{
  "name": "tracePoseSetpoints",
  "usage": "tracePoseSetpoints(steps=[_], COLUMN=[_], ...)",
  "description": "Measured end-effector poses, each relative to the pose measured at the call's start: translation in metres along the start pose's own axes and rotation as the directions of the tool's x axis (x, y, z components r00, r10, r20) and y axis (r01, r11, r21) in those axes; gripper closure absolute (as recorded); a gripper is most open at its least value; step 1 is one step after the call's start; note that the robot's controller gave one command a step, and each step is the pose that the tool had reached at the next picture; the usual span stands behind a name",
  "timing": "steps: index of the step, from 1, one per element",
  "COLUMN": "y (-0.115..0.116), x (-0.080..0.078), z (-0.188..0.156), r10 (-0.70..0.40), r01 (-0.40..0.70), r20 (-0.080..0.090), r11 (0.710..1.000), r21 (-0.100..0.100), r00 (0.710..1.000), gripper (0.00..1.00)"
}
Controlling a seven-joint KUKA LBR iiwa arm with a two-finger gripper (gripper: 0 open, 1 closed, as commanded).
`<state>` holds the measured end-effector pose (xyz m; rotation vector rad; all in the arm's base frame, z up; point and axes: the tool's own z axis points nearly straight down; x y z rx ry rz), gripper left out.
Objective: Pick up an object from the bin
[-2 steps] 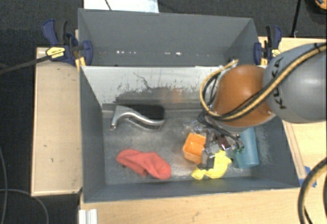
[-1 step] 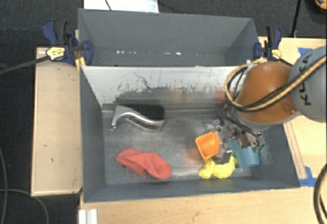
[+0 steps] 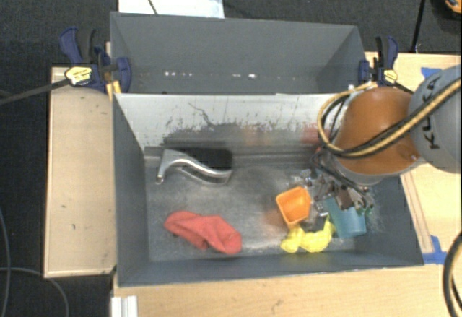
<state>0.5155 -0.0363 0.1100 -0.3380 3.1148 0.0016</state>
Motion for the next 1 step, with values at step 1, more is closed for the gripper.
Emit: tracePoseSetpoints(steps=[1], y=[-0.0065], x=[0.0008], z=[-0.0425], r10=[-0.005], r01=[0.005], r20=[-0.014], r11=[1.0], r21=[-0.003], r00=[1.0], gripper=[1.0])
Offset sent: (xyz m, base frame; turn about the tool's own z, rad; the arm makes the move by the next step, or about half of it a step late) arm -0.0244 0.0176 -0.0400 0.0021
